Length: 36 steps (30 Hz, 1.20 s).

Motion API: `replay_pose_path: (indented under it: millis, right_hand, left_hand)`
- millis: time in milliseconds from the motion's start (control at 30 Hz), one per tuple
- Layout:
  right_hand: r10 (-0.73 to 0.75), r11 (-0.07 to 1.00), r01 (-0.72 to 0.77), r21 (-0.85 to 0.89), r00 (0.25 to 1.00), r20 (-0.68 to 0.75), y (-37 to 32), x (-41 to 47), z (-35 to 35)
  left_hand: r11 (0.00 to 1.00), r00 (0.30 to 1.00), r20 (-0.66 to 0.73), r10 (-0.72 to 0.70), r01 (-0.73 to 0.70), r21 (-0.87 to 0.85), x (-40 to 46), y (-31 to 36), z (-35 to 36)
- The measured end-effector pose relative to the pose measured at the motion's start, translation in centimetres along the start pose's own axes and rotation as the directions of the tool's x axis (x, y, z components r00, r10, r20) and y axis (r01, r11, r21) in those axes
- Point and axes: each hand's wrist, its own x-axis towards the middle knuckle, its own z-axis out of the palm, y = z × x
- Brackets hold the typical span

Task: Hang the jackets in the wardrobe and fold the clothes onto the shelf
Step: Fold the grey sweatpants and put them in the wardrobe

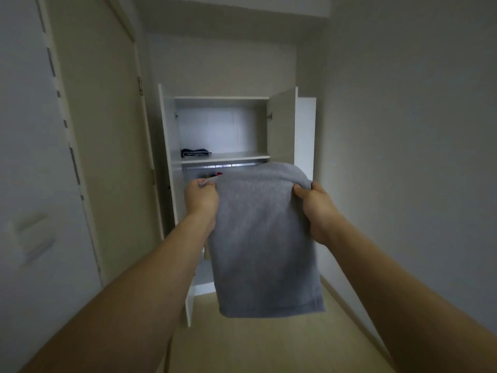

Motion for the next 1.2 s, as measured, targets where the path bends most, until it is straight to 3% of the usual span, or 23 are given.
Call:
replay_pose_path:
  millis: [400, 667, 867, 1200]
  right_hand:
    - [0.058, 0.995, -0.064, 0.071, 0.995, 0.079, 6.9, 36.3, 11.6]
    - [0.032, 0.998, -0.039, 0.041, 0.987, 0.158, 12.9, 58.9, 20.7]
    - [0.05, 0.999, -0.048, -0.016, 0.985, 0.166, 14.6, 75.1, 26.1]
    - [0.071, 0.992, -0.092, 0.084, 0.973, 0.221, 17.0, 102.6, 32.0]
  left_hand:
    - [0.998, 0.996, -0.09, 0.01, -0.004, 0.063, 32.8, -8.2, 13.5]
    - [0.994, 0.986, -0.162, 0.028, -0.009, 0.113, 55.4, -17.8, 20.4]
    - [0.98, 0.982, -0.19, -0.003, 0.041, 0.193, 72.4, -20.8, 27.4]
    - [0.96, 0.968, -0.176, 0.177, -0.13, 0.249, 96.1, -23.4, 39.7]
